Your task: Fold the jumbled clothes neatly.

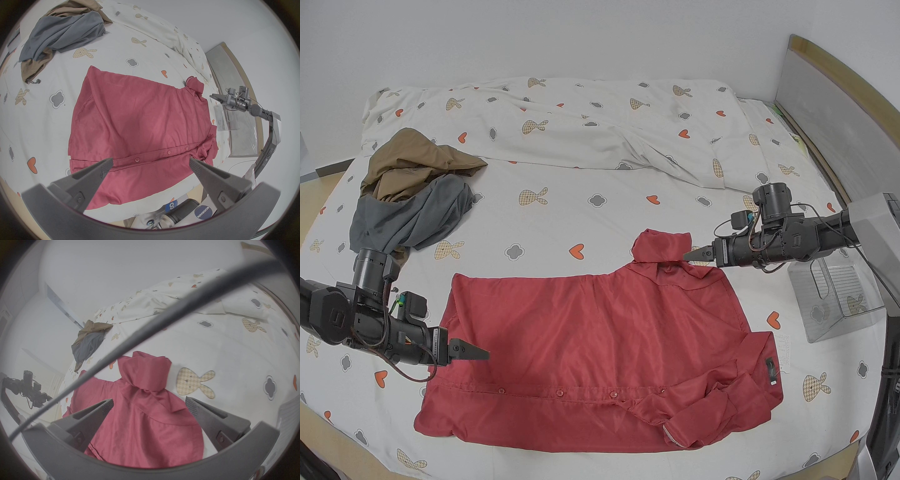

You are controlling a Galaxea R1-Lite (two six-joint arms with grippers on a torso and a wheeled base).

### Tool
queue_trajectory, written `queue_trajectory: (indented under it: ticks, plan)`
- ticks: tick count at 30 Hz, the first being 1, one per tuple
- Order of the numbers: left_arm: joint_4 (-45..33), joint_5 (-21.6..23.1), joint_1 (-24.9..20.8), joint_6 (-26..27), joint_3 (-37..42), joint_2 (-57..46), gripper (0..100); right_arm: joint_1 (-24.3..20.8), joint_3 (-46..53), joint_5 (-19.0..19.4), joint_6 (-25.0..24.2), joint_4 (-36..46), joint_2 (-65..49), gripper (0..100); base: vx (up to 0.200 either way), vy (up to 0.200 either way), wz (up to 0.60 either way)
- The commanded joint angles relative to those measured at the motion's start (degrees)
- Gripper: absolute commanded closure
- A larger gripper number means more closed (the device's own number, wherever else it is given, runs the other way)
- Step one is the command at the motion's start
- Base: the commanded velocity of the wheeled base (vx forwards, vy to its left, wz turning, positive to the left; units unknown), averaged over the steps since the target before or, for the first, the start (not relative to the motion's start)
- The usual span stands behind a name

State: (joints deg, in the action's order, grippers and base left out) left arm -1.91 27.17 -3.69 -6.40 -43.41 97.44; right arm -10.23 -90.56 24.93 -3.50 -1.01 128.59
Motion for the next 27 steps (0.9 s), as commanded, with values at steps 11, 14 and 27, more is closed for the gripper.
queue_trajectory:
  ticks: [11, 14, 27]
  plan:
    - [0.1, -0.1, 0.0, 2.5, 1.7, -0.2, 0, -2.9, -1.9, -6.0, 0.0, -2.2, 3.5, 0, 0.000, 0.000, 0.00]
    - [0.1, 0.0, 0.0, 2.5, 1.8, -0.3, 0, -3.2, -3.0, -8.3, 0.0, -2.2, 3.5, 0, 0.000, 0.000, 0.00]
    - [0.0, 0.0, 0.0, 2.5, 1.8, -0.8, 0, -4.5, -12.6, -15.9, -1.7, -2.1, 8.5, 0, 0.000, 0.000, 0.00]
